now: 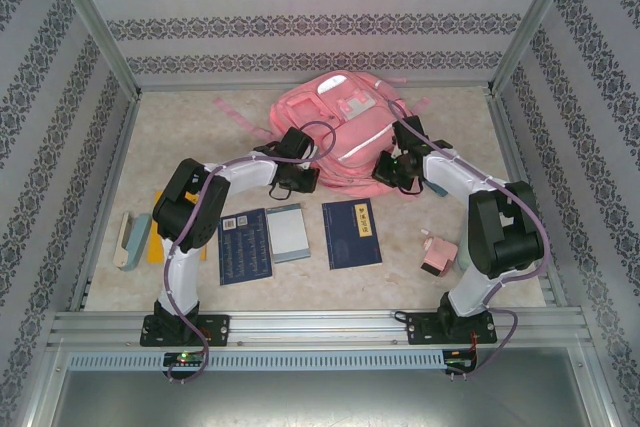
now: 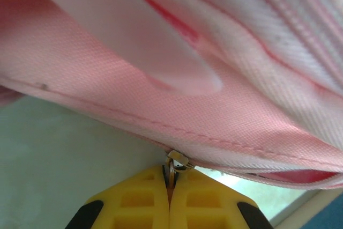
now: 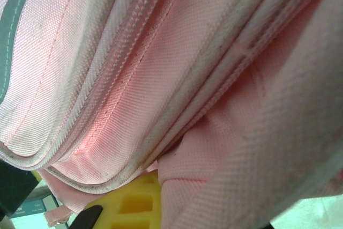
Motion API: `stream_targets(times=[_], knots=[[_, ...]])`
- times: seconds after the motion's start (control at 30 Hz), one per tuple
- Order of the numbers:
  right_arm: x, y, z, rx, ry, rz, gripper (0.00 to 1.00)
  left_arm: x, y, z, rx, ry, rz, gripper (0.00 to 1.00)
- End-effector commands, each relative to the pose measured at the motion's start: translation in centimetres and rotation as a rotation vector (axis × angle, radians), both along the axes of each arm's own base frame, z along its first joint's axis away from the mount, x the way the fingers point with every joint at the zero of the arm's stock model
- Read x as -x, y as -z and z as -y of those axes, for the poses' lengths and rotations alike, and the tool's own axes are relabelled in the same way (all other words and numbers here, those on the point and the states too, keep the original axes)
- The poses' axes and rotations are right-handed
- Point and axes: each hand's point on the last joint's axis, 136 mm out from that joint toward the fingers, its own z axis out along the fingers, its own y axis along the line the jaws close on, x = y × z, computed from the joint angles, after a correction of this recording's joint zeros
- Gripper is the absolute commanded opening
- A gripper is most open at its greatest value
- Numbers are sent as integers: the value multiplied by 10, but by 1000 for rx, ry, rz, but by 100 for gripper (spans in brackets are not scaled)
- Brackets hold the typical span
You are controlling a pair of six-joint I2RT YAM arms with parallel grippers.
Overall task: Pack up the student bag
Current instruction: Unzip the student bag at the top-center of the table.
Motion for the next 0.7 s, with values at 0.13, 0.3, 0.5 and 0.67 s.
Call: stream_targets(times=[0.13, 0.3, 0.5, 0.67], knots=[[2, -10, 25, 76, 57, 49, 0, -35, 9, -114, -230, -269, -25, 0], [5, -11, 23, 64, 56, 48, 0, -69, 1, -152, -248, -385, -37, 0], [7, -15, 19, 55, 41, 60, 0, -81, -8, -147, -197, -373, -39, 2], [9, -14, 16, 58, 36, 60, 17, -67, -15, -138, -121, -365, -50, 30]])
